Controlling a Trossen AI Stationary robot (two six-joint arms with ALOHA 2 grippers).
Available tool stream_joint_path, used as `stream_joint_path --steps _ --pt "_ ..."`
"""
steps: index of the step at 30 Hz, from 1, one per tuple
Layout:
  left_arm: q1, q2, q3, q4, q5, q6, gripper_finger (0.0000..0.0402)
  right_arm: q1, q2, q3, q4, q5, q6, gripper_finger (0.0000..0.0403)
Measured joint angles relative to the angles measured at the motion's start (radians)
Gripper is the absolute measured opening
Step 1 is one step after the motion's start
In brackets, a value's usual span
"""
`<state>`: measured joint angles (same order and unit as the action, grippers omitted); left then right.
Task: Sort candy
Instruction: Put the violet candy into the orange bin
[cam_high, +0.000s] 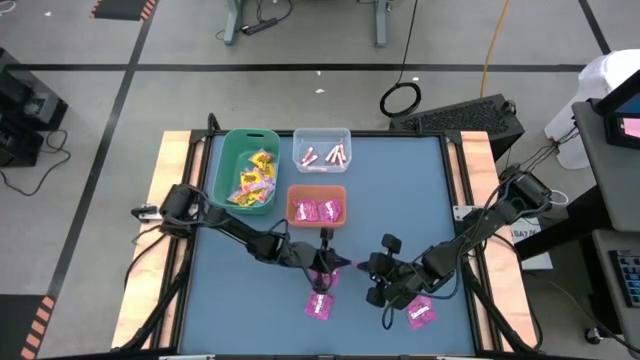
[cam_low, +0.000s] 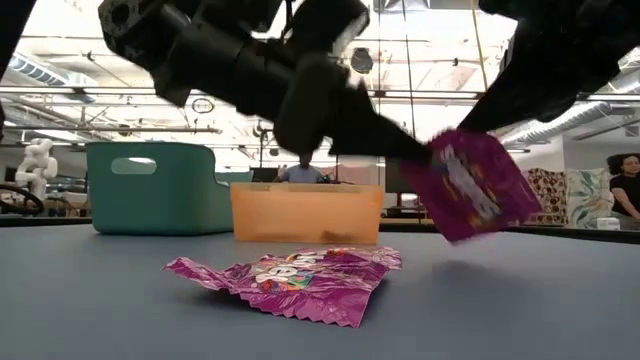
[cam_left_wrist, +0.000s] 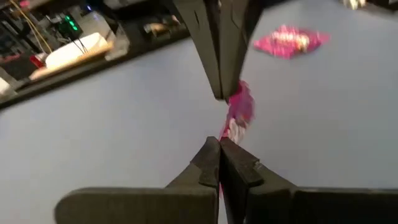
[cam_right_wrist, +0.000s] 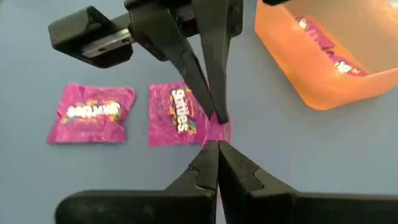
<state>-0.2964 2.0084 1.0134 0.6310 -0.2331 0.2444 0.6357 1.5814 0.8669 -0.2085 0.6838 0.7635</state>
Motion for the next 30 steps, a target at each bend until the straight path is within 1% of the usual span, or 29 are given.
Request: stream_joint_path --steps 4,7,11,14,19,22,26,30 --pt "-0.005 -0.075 0.000 -0.049 -0.004 0.000 0.0003 0.006 -0.041 0.000 0.002 0.028 -0.020 0.0004" --pt "-0.005 -0.140 0.000 -0.133 -0.004 -0.001 0.0003 0.013 -0.086 0.000 0.001 0.056 -0.048 0.0021" --pt "-0.002 -0.215 0.002 -0.232 -0.031 -0.002 0.0003 0.018 -0.151 0.000 0.003 0.053 -0.079 0.0060" --pt "0.007 -0.266 0.002 -0.261 -0.042 -0.021 0.0003 0.030 -0.175 0.000 0.005 0.052 -0.100 0.0096" --pt "0.014 -0.327 0.002 -0.307 -0.045 -0.037 0.0002 0.046 -0.162 0.000 0.011 0.052 -0.101 0.0149" --pt "0.014 -0.332 0.003 -0.298 -0.036 -0.037 0.0002 0.047 -0.135 -0.001 0.006 0.086 -0.101 0.0169" --pt "0.016 -0.338 0.002 -0.312 -0.031 -0.055 0.0002 0.046 -0.116 0.000 0.012 0.137 -0.106 0.0176" --pt "0.016 -0.340 0.002 -0.328 -0.031 -0.063 0.0002 0.045 -0.113 0.000 0.017 0.174 -0.119 0.0155"
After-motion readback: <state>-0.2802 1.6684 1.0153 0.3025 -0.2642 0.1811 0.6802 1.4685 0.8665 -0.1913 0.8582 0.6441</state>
